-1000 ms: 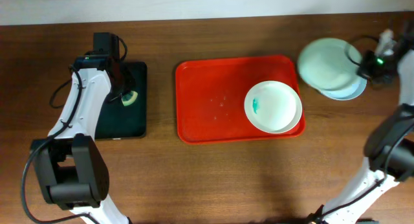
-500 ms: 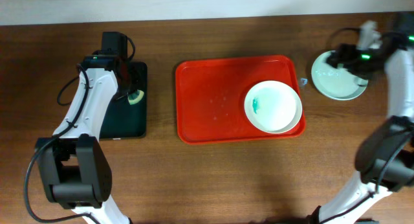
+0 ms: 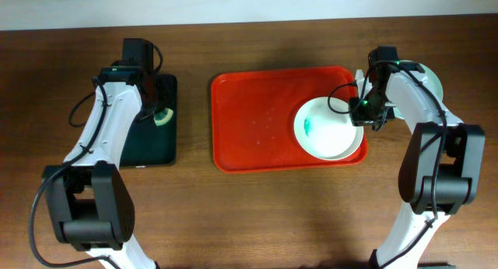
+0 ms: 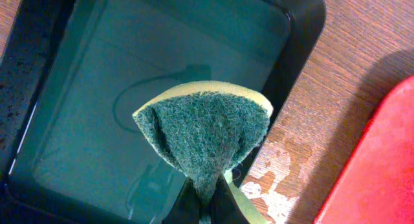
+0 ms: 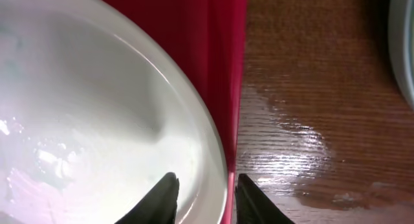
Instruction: Clean dirty plates on tray and stack at the side
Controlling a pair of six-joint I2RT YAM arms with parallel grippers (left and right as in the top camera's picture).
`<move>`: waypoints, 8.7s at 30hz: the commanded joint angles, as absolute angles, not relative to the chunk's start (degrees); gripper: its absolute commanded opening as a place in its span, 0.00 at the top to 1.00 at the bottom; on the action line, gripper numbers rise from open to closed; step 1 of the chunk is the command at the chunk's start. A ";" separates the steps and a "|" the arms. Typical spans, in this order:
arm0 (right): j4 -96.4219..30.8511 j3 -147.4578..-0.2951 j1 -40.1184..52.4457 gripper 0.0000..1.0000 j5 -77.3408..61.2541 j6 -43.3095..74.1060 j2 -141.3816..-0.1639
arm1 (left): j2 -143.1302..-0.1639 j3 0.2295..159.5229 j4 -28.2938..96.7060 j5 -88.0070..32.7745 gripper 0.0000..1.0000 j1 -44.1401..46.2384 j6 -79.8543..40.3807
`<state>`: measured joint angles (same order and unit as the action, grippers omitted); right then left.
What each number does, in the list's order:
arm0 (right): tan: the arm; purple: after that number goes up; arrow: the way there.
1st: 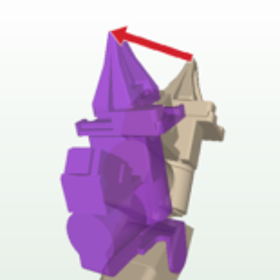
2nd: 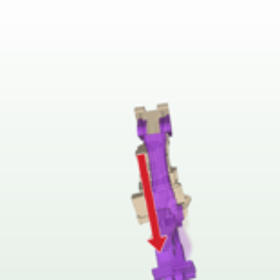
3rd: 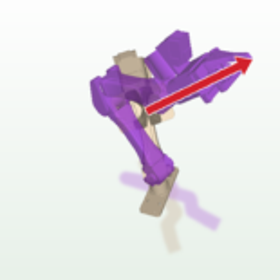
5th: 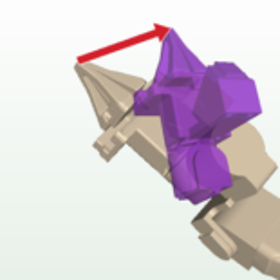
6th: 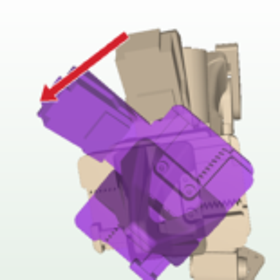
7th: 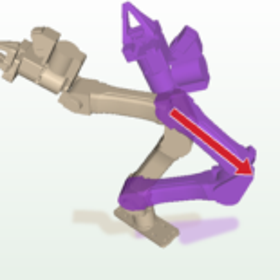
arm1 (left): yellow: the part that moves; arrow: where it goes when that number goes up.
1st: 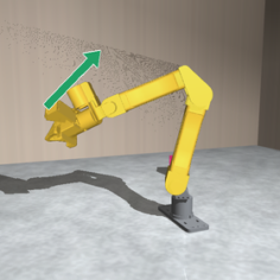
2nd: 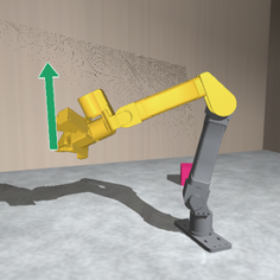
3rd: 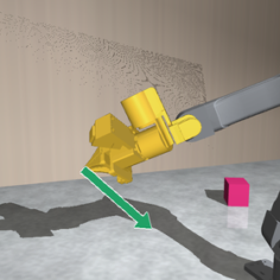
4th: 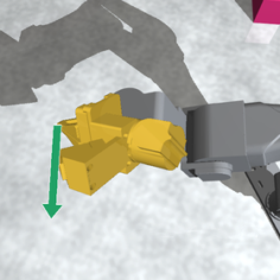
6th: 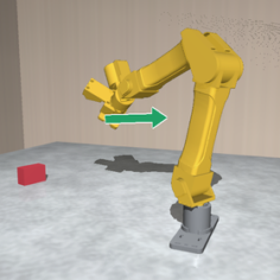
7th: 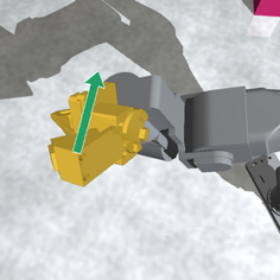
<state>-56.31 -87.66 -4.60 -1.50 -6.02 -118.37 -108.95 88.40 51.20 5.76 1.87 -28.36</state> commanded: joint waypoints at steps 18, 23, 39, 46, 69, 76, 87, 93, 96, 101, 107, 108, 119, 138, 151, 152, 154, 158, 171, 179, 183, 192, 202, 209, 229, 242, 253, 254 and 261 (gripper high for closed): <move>-57.74 -88.99 -0.08 0.79 -1.89 -2.72 -118.52 | -107.98 88.12 50.94 5.34 1.00 2.09 -28.40; -52.62 -88.79 -0.10 0.69 3.33 -4.86 -118.56 | -107.98 88.12 51.05 5.34 1.00 2.11 -28.40; -59.35 -87.96 -1.45 0.63 -9.17 -6.81 -121.62 | -107.98 88.12 51.05 5.13 1.00 2.11 -28.23; -53.30 -84.01 -0.67 0.66 -16.71 2.44 -123.37 | -107.98 88.12 49.10 -0.19 1.00 2.61 -22.44; -40.36 -83.88 12.75 0.88 -17.37 5.02 -123.37 | -109.89 92.31 50.54 -12.27 1.00 -1.72 -15.70; -40.42 -83.88 12.80 0.96 -17.61 6.57 -123.39 | -110.02 82.63 42.09 -12.67 1.00 18.76 -18.59; -40.18 -83.88 12.80 0.96 -17.58 6.55 -123.39 | -115.92 71.85 15.27 -6.61 1.00 28.88 -27.83; -40.66 -83.79 12.80 0.96 -17.54 6.50 -123.39 | -117.93 73.69 24.80 21.87 1.00 28.56 -25.43; -40.66 -83.79 12.80 0.96 -17.37 6.50 -123.39 | -115.94 79.42 30.63 25.58 1.00 28.56 -25.21; -40.66 -83.79 12.80 0.96 -17.39 6.50 -123.39 | -114.83 81.14 24.32 -5.63 1.00 28.73 -27.99; -40.95 -83.79 12.80 0.96 -17.39 6.50 -123.39 | -123.15 80.77 16.73 -4.56 1.00 28.45 -28.62; -40.97 -83.79 12.80 0.96 -17.39 6.50 -123.39 | -123.92 80.77 16.80 -1.17 1.00 28.32 -26.33; -40.88 -83.79 12.80 0.96 -17.37 6.48 -123.39 | -112.49 82.67 25.87 27.70 1.00 27.20 -17.10; -40.73 -86.56 12.86 0.96 -17.37 5.89 -120.29 | -117.67 80.68 37.76 8.71 0.61 -3.55 -27.40; -55.07 -104.81 41.56 0.96 65.93 -6.15 -110.85 | -111.63 85.49 41.65 4.71 0.01 -3.53 -27.40; -53.87 -104.81 43.62 0.96 71.72 -9.08 -110.85 | -111.63 85.49 41.65 4.71 0.01 -3.53 -27.40; -49.06 -104.81 48.31 0.96 82.30 -16.93 -110.85 | -111.63 85.49 41.65 4.71 0.01 -3.53 -27.40; -46.22 -104.81 51.90 0.96 84.47 -22.65 -110.85 | -111.63 85.49 41.65 4.71 0.01 -3.53 -27.40; -51.64 -101.16 -4.75 0.96 -11.81 1.78 -112.07 | -111.63 85.49 41.65 4.71 0.01 -3.53 -27.40; -45.58 -97.32 -33.56 0.96 -19.66 14.02 -122.23 | -111.63 85.49 41.65 4.73 0.01 -3.53 -27.38; -44.77 -97.27 -34.52 0.86 -14.50 14.00 -122.85 | -111.63 85.49 41.65 4.71 0.01 -3.53 -27.40; -60.36 -97.34 -34.41 0.06 -14.33 14.02 -112.66 | -111.63 85.49 41.65 4.71 0.01 -3.53 -27.38; -74.19 -71.42 -17.91 0.01 -13.02 14.02 -67.64 | -111.63 85.49 41.67 4.71 0.01 -3.53 -27.38; -80.82 -69.21 -13.47 0.01 -11.55 13.80 -61.73 | -111.63 85.49 41.65 4.73 0.01 -3.53 -27.40; -50.19 -36.29 -0.51 0.01 -22.39 7.94 -5.41 | -111.63 85.49 41.65 4.73 0.01 -3.53 -27.40; -14.63 -15.35 4.49 0.01 -11.92 7.94 -0.21 | -111.63 85.49 41.65 4.71 0.01 -3.53 -27.40; 4.93 -0.32 4.49 0.01 -2.74 7.77 -0.21 | -111.63 85.49 41.65 4.73 0.01 -3.53 -27.40; 4.62 -0.32 4.49 0.01 -2.68 7.75 -0.19 | -111.63 85.49 41.65 4.71 0.01 -3.53 -27.40; -4.36 -0.32 4.49 0.01 -2.72 7.77 -0.19 | -111.63 85.49 41.67 4.71 0.01 -3.53 -27.40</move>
<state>-4.25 -0.78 3.97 -3.62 8.21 -0.69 -112.66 84.77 41.63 4.86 -3.40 -27.29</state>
